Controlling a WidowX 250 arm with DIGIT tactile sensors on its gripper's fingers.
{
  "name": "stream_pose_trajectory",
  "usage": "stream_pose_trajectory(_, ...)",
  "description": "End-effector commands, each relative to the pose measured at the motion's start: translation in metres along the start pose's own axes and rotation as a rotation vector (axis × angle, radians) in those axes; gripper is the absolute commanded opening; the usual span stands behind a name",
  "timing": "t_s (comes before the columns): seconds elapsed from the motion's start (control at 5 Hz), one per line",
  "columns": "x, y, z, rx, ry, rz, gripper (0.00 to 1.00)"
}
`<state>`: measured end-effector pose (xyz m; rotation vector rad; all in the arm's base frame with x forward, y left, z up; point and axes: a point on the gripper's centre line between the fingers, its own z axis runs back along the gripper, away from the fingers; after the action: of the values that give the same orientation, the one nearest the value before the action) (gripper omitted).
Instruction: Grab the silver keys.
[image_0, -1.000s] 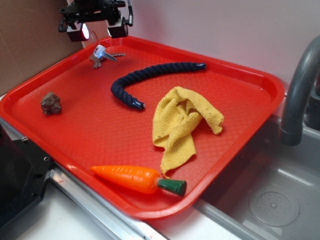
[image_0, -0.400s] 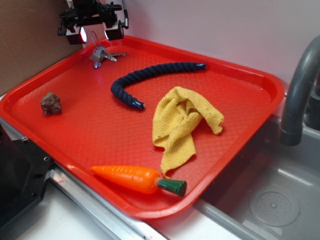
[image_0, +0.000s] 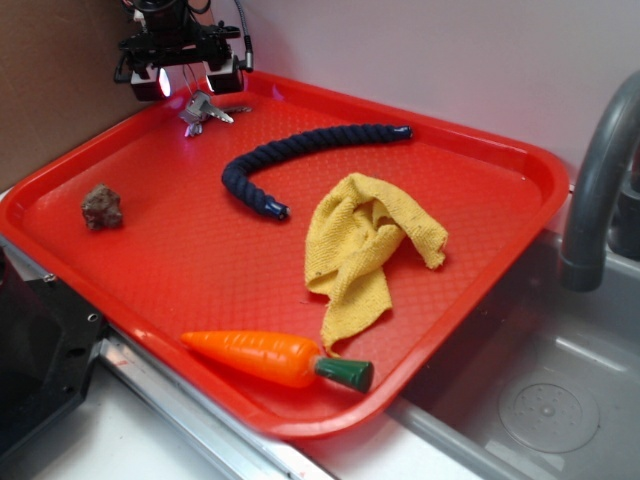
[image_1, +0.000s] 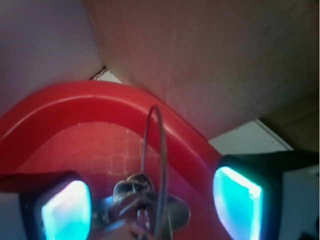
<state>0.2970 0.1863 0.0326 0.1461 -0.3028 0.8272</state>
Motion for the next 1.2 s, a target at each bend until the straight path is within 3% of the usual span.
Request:
stream_pose_trajectory(0.0, 0.012, 0.004, 0.006, 0.010, -0.033, 0.000, 0.75)
stream_pose_trajectory(0.2, 0.007, -0.004, -0.003, 0.033, -0.027, -0.015, 0.00)
stream_pose_trajectory(0.6, 0.005, -0.007, 0.008, 0.020, -0.037, -0.034, 0.00)
stream_pose_trajectory(1.0, -0.002, -0.005, 0.024, 0.001, -0.006, -0.064, 0.00)
